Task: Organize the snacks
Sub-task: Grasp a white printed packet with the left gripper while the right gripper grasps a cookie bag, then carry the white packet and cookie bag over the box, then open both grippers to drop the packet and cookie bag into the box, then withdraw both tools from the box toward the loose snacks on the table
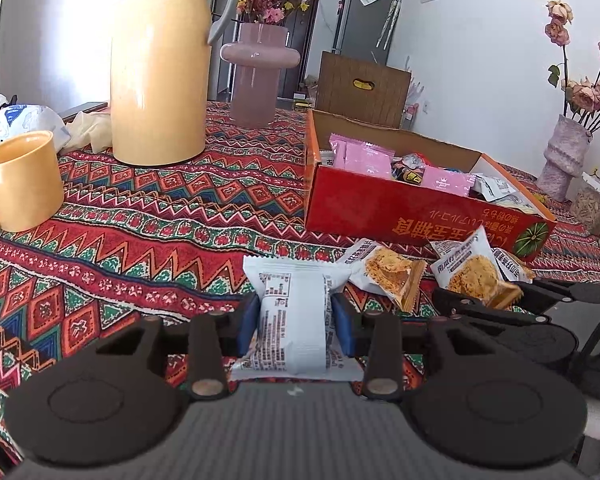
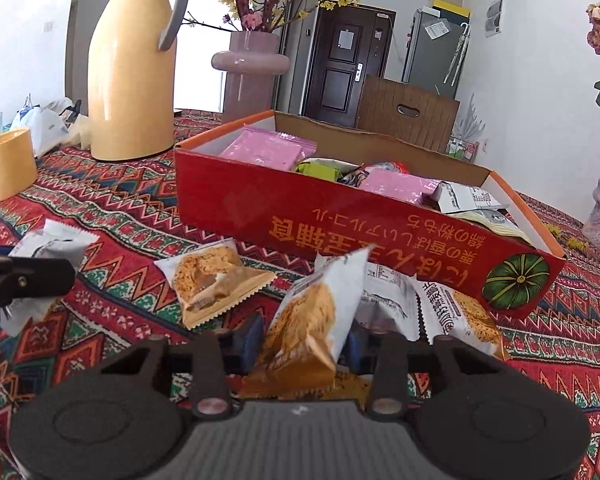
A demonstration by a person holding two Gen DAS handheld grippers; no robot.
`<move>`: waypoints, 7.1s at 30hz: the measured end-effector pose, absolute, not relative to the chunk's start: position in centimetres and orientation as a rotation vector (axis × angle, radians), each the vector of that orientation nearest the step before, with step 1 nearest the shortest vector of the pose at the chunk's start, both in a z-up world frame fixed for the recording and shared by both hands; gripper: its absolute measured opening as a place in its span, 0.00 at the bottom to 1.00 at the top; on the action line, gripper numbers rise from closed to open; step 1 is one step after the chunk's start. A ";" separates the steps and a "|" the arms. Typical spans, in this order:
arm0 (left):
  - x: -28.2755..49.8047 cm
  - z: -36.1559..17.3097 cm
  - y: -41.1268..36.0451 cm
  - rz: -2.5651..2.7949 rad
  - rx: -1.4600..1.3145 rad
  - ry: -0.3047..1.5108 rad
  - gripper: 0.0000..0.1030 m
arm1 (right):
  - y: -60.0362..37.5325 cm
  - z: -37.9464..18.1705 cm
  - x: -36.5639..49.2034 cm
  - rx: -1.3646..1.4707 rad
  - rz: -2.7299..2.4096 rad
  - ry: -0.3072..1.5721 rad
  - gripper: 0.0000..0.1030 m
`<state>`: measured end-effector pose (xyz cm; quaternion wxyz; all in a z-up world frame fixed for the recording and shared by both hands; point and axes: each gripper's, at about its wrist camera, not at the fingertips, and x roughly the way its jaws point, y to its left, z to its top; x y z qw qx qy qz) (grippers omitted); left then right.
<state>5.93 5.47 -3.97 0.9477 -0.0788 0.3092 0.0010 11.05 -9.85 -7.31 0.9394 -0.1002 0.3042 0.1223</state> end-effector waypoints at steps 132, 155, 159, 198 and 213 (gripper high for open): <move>19.1 2.2 -1.2 0.009 -0.096 0.353 1.00 | -18.9 -1.6 20.4 0.025 0.212 0.347 1.00; 10.9 3.3 1.5 0.047 -0.102 0.390 1.00 | -18.1 0.6 12.3 -0.007 0.226 0.337 1.00; 9.9 1.7 2.6 0.067 -0.086 0.426 1.00 | -17.9 -0.1 10.9 -0.016 0.226 0.371 1.00; 9.5 -5.1 4.5 0.054 -0.089 0.532 1.00 | -18.8 -6.6 9.7 0.086 0.177 0.561 1.00; 9.4 -5.2 4.7 0.041 -0.108 0.533 1.00 | -17.9 -6.4 9.5 0.059 0.187 0.572 1.00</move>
